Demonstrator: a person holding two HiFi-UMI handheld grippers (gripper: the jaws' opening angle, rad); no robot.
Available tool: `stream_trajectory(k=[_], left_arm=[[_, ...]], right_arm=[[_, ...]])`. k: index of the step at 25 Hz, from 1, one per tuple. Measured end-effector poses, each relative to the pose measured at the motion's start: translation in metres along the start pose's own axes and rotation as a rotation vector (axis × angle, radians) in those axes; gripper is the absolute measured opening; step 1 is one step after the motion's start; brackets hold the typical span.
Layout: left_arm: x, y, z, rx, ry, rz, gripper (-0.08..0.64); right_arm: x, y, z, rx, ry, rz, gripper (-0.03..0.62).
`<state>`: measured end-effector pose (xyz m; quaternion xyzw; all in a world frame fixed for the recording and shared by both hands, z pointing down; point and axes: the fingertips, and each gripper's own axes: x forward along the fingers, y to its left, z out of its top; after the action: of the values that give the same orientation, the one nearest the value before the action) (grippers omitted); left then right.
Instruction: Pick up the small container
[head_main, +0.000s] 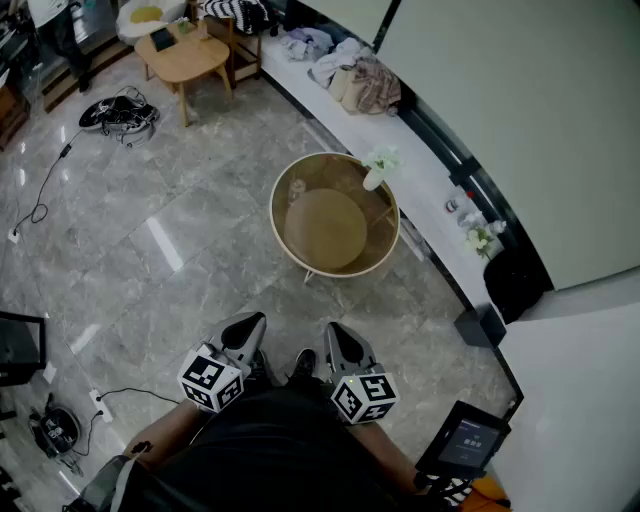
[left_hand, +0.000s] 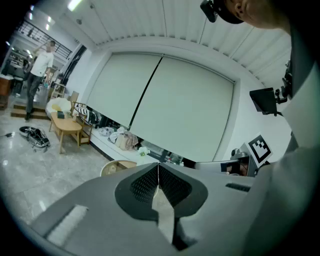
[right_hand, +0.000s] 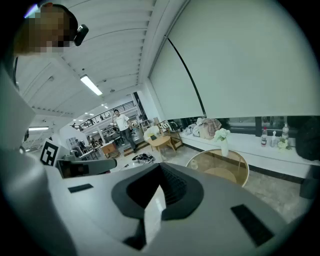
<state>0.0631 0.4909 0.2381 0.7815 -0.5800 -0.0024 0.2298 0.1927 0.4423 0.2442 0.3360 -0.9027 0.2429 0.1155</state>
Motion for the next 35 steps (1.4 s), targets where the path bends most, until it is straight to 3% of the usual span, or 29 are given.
stream_trajectory(k=[5, 20, 28, 35], left_arm=[[-0.010, -0.017, 0.018, -0.015, -0.041, 0.023, 0.003], [0.021, -0.063, 0.015, -0.032, -0.040, 0.128, 0.003], [0.036, -0.080, 0.008, -0.063, -0.049, 0.191, 0.003], [0.044, -0.066, -0.001, -0.110, -0.022, 0.222, 0.003]], right_arm=[[-0.023, 0.010, 0.016, -0.029, -0.039, 0.032, -0.002], [-0.055, -0.043, 0.040, 0.011, -0.120, 0.126, -0.002], [-0.057, -0.070, 0.042, 0.004, -0.097, 0.187, -0.002], [-0.039, -0.075, 0.036, 0.019, -0.051, 0.203, -0.002]])
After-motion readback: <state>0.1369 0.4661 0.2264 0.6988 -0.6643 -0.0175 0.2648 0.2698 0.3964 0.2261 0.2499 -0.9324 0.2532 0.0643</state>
